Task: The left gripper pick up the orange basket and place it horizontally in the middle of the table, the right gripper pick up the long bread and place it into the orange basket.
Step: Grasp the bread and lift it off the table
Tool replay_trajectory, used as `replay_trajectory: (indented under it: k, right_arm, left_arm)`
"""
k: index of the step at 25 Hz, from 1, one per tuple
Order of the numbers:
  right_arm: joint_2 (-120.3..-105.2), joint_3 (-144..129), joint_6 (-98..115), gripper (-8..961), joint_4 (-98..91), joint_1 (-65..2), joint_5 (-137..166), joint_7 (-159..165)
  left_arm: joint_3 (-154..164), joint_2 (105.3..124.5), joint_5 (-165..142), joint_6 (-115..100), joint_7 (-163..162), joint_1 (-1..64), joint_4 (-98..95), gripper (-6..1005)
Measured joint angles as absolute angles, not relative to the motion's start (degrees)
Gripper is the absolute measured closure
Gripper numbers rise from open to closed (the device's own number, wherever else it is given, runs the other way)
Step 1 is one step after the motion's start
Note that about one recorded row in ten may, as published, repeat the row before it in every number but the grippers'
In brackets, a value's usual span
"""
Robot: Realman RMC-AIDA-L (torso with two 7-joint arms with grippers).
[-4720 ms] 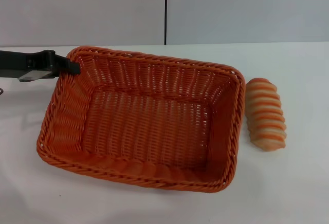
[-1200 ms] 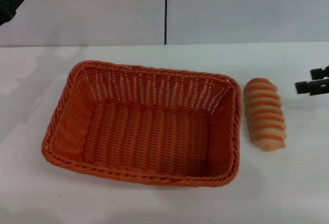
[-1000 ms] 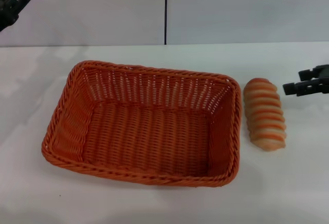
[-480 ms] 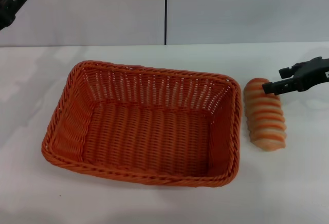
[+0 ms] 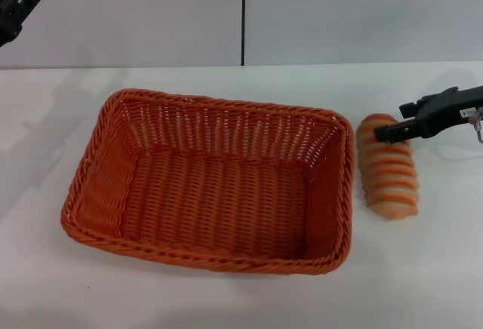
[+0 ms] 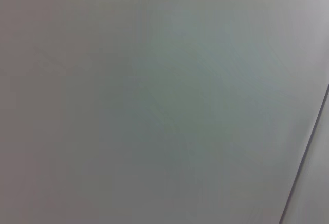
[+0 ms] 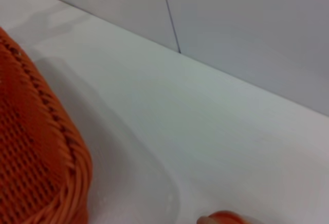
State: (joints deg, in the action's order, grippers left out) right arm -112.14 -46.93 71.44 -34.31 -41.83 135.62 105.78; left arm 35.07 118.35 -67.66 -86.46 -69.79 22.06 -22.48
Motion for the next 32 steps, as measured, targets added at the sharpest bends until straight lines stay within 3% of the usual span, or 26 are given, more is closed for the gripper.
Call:
replay_trajectory:
  k: [21, 32]
  right_arm:
    - [-113.17, -47.12, 70.00, 151, -32.50, -43.44, 136.30, 105.03]
    - [-113.58, -47.74, 70.49, 279, -33.32, -42.68, 136.38, 102.77]
  left_arm:
    - [34.64, 118.27, -67.68, -85.69, -69.59, 22.49, -21.69, 219]
    - [34.63, 118.21, -67.68, -85.50, -69.08, 22.66, -21.56, 220]
